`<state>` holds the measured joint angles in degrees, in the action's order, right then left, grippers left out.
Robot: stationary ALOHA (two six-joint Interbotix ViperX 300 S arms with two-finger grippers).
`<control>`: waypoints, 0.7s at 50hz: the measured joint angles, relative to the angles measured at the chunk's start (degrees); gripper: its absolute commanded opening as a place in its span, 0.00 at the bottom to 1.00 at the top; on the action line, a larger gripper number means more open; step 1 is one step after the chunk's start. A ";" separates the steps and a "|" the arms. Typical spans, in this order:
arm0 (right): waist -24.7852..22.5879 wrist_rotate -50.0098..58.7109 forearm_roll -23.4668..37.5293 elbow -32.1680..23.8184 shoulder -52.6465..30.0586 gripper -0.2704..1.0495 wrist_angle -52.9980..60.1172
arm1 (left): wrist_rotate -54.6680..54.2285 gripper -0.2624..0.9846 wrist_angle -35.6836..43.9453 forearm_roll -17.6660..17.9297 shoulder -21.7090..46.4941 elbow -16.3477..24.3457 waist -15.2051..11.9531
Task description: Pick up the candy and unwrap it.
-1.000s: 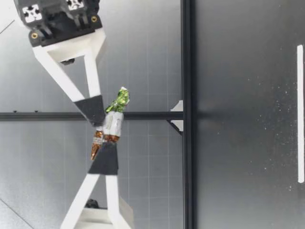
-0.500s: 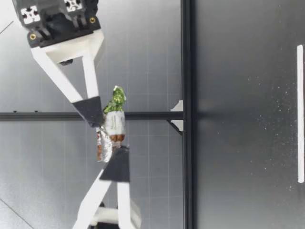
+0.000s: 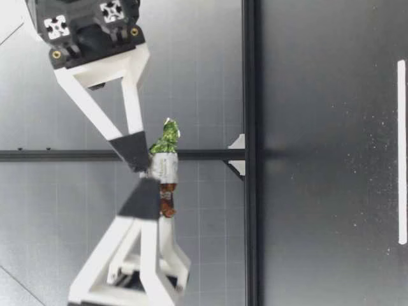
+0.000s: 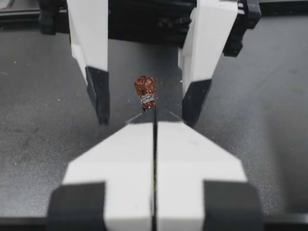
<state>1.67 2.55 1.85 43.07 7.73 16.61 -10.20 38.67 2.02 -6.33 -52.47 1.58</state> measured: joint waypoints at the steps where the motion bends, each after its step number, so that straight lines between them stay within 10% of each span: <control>1: 0.09 0.00 0.00 -0.09 -0.09 0.06 0.00 | 0.00 0.67 -0.09 0.09 0.26 0.09 0.00; 35: -2.29 1.67 0.00 0.44 2.72 0.06 0.00 | 0.35 0.54 0.00 3.34 5.01 0.26 -4.66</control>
<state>-0.62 4.22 1.85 43.51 10.46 16.61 -9.84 38.67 5.36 -1.32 -52.21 -3.08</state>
